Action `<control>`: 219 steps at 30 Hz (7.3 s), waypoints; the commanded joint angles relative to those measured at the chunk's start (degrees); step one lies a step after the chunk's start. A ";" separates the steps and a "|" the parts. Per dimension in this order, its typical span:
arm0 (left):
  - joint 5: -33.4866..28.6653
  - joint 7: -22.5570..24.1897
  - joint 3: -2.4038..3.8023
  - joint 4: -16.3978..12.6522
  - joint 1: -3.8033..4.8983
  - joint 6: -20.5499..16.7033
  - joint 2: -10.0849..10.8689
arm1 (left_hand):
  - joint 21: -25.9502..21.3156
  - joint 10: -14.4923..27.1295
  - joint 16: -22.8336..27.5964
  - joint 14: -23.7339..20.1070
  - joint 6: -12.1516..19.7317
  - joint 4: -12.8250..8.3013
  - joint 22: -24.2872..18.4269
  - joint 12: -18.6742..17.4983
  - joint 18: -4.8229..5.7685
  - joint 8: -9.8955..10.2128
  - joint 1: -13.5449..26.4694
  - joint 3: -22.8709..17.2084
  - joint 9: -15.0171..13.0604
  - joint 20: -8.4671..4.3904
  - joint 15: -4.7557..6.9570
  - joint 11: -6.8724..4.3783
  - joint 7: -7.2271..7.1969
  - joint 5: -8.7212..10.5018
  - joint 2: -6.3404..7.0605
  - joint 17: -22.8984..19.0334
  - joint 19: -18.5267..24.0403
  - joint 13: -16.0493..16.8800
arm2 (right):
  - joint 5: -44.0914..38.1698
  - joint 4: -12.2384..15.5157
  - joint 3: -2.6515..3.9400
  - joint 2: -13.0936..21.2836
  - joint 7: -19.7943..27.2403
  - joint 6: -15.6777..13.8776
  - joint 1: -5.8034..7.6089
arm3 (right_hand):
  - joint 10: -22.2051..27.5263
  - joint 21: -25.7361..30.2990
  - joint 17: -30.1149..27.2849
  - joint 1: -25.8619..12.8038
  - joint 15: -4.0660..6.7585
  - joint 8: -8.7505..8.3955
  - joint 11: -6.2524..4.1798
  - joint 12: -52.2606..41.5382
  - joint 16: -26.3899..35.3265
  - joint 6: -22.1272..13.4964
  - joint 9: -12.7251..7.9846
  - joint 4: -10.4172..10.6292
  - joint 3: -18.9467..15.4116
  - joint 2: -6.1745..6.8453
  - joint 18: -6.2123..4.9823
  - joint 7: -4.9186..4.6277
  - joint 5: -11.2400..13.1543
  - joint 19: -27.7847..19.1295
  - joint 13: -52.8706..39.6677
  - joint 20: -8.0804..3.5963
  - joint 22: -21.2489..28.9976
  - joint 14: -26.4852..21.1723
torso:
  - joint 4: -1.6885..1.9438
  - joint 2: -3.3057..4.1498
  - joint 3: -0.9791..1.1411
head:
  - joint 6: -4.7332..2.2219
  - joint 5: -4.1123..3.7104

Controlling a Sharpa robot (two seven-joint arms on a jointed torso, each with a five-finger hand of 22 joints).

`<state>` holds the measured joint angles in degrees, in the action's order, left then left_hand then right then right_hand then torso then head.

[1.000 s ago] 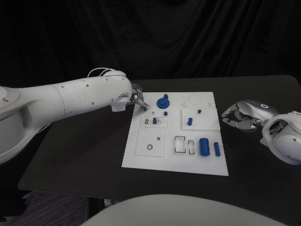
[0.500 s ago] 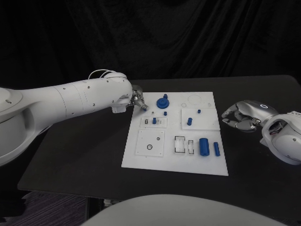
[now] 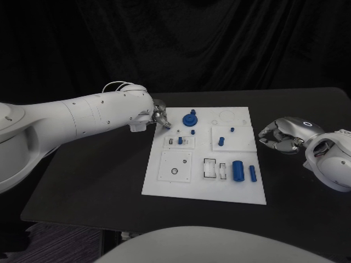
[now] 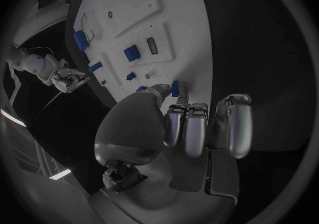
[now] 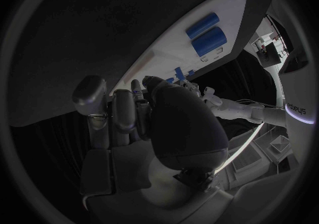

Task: Assemble the parts on the task board

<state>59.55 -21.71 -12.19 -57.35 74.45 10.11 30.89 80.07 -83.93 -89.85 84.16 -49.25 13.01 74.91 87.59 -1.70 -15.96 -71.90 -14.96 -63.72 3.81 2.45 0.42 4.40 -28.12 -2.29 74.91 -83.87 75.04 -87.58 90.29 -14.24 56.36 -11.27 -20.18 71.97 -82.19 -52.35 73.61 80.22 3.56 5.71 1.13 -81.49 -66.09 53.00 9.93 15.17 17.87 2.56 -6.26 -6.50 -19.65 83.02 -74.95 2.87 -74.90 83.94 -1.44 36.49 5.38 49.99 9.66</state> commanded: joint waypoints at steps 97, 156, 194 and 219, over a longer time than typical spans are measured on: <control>-0.10 -1.92 0.03 -20.93 -3.18 -9.52 10.49 | -1.84 -1.78 -0.15 5.84 -5.94 -2.99 11.48 -2.33 -1.01 0.17 5.16 -10.49 -1.54 -0.67 0.78 -1.02 -1.34 7.30 3.19 15.09 -0.40 12.19 | 1.18 0.13 0.03 0.64 -1.87 1.44 -0.11 | 0.88 1.67 -0.63 0.34 -0.53 -0.13 -0.17 0.78 1.23 0.19 0.01 -0.02 0.39 0.14 -0.08 -0.08 -0.24 -0.43 -3.00 0.13 -6.31 1.89 | 0.10 -0.19 0.12 | 0.01 0.34; 7.40 15.35 0.04 -22.94 -3.67 -31.97 14.43 | -1.72 -2.00 -0.15 5.84 -4.12 3.75 11.58 -1.79 -0.97 -5.54 14.56 20.15 -9.44 -0.80 0.91 -1.19 -1.71 8.85 -9.02 15.09 -0.72 12.20 | 1.19 0.23 0.03 1.35 -1.07 0.54 -0.12 | 0.91 1.93 -0.63 0.15 -0.58 -0.05 -0.13 0.77 1.24 0.43 0.07 0.14 0.38 0.04 -0.10 -0.10 -0.19 -0.54 -3.01 0.17 -6.31 1.79 | 0.18 -0.16 0.08 | 0.01 0.62; 31.30 36.95 0.06 -8.12 -3.74 -28.00 0.48 | -11.83 54.43 8.91 -6.83 5.49 -5.20 8.70 -57.19 -3.15 11.55 -15.01 4.19 34.28 3.29 -3.93 4.27 -6.91 10.83 5.85 -2.05 8.38 -44.24 | 1.20 1.51 0.04 2.39 1.15 -2.76 -0.10 | 0.45 -5.67 1.07 -0.10 -0.37 0.40 -0.20 0.54 -1.75 1.61 0.32 0.17 0.07 0.36 1.04 0.21 -0.45 1.56 -3.07 -0.04 -8.21 3.08 | -0.22 0.39 -0.17 | 0.01 -0.30; 31.62 32.22 0.06 -5.03 -4.90 -22.45 -1.05 | -8.17 50.45 6.43 -3.53 1.85 -5.19 9.54 -54.09 -2.55 11.79 -12.80 2.66 35.87 3.48 -4.15 5.13 -4.15 11.59 7.08 0.24 5.73 -44.87 | 1.20 1.45 0.04 2.01 0.66 -0.65 -0.10 | 0.90 -4.82 0.43 -0.36 -0.33 0.04 -0.28 1.11 -0.92 1.04 0.18 0.38 -0.04 0.50 0.90 0.10 -0.48 1.45 -2.35 -0.08 -8.03 2.94 | -0.44 0.93 -0.42 | 0.01 -0.10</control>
<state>90.97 10.98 -12.12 -62.38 69.74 -13.54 29.94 71.90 -33.16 -83.38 80.58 -47.11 7.75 74.90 33.30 -5.23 -4.54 -85.24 -12.14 -27.89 7.27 -1.74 5.53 0.20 -16.73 4.71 74.95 -77.95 30.11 -86.27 91.67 -14.23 58.35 -10.29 -21.47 71.97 -81.58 -57.37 74.09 79.98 3.40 5.99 0.93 -80.74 -67.20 54.43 10.20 15.33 18.03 2.79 -6.27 -6.31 -19.94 83.55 -74.95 2.77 -74.95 84.10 -1.86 37.39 5.06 49.99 9.45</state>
